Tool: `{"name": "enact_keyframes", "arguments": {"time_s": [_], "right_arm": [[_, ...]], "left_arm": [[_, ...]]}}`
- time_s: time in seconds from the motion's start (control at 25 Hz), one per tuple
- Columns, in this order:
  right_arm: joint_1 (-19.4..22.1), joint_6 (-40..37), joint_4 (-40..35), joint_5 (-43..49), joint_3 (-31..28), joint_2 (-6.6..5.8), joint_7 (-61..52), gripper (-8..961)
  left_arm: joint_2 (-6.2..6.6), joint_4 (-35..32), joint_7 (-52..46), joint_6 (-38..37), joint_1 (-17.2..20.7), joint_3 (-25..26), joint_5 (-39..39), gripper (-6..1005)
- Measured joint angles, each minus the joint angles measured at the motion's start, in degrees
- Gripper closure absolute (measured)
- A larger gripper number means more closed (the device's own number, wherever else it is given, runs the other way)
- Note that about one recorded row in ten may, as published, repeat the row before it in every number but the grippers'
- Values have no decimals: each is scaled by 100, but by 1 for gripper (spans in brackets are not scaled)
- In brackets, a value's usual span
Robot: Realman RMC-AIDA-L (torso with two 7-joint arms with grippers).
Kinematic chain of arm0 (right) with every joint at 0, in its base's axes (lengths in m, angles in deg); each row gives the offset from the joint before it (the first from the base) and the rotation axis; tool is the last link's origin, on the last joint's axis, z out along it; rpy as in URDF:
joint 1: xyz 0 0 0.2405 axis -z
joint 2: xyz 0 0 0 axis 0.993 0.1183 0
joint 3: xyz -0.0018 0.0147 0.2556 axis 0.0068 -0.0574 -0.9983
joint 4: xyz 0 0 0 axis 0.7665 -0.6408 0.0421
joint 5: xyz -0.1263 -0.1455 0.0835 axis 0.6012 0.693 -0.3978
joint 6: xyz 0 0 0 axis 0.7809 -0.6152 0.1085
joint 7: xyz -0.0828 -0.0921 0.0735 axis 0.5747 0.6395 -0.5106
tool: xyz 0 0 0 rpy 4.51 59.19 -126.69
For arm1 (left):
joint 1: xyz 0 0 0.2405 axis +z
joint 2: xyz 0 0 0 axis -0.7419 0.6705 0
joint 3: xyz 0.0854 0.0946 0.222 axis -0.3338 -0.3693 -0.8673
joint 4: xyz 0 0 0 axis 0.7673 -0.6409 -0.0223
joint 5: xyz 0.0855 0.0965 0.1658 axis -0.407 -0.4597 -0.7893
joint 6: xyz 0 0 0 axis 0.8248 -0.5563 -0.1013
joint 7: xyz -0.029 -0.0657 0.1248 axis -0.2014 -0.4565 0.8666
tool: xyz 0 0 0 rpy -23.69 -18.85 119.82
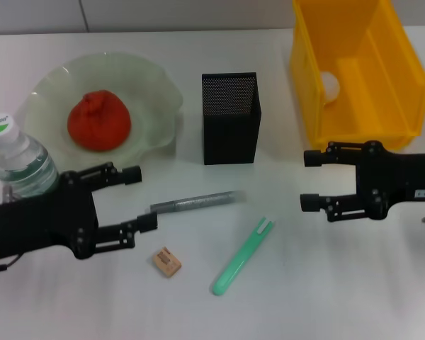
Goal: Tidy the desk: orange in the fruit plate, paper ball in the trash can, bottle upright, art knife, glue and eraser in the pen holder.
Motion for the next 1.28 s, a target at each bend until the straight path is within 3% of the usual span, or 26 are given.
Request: {"name": "enact_keyframes", "arguments": {"time_s": [0.28, 0.44, 0.68, 0.88, 1.0, 1.16, 1.28], "right_arm": [[-458, -338, -583, 61, 555, -92, -1029, 133], [-910, -477, -1084, 153, 1307, -154, -1724, 134], [-1813, -556, -1283, 759, 2208, -144, -2203, 136], [-2417, -490, -1312, 1200, 2795, -12, -2304, 141], [-2672, -359, -1345, 1560, 3028, 144, -2316, 152], [-2862, -94, -1363, 2007, 3378, 347, -2316, 166], [-2922, 86, -1336, 2047, 3826, 402, -2315, 177]], "left_arm": [[-12, 66, 116, 111, 38, -13, -199, 212], [-46, 81, 207, 116, 60, -26, -206, 212], [-59, 81, 210, 125, 61, -41, -206, 213], [-58, 81, 212, 176, 62, -44, -211, 214], [-60, 82, 213, 222, 62, -45, -258, 215], [-69, 82, 204, 253, 44, -45, -303, 215], [-75, 81, 149, 257, 13, -45, -330, 216]]}}
